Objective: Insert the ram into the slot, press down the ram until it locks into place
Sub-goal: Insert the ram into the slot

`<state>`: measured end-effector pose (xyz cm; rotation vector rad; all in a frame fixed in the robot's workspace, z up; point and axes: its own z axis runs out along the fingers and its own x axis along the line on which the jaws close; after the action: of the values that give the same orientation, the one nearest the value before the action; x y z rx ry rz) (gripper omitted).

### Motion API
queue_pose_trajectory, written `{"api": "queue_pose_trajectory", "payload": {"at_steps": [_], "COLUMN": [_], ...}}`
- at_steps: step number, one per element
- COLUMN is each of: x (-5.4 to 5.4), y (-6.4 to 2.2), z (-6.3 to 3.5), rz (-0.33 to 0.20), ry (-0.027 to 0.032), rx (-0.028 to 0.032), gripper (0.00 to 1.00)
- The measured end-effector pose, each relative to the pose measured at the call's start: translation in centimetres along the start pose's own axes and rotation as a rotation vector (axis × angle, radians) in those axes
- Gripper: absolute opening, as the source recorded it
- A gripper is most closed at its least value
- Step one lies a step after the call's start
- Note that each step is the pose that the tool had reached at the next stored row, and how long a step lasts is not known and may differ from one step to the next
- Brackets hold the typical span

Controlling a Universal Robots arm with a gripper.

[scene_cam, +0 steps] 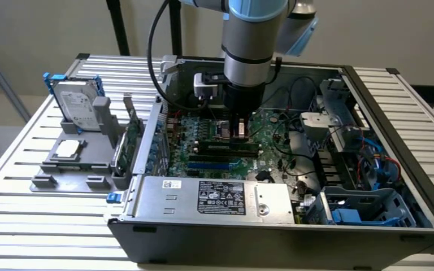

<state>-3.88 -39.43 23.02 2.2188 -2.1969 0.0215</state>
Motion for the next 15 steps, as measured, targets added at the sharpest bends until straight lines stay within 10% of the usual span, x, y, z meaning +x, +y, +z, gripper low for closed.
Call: {"api": "queue_pose_trajectory", "payload": {"at_steps": [15], "x": [0.05], "y": [0.0], "z": [0.05], "rz": [0.006], "ry": [-0.0052], "rx": [0.0006], "gripper": [0.13]}}
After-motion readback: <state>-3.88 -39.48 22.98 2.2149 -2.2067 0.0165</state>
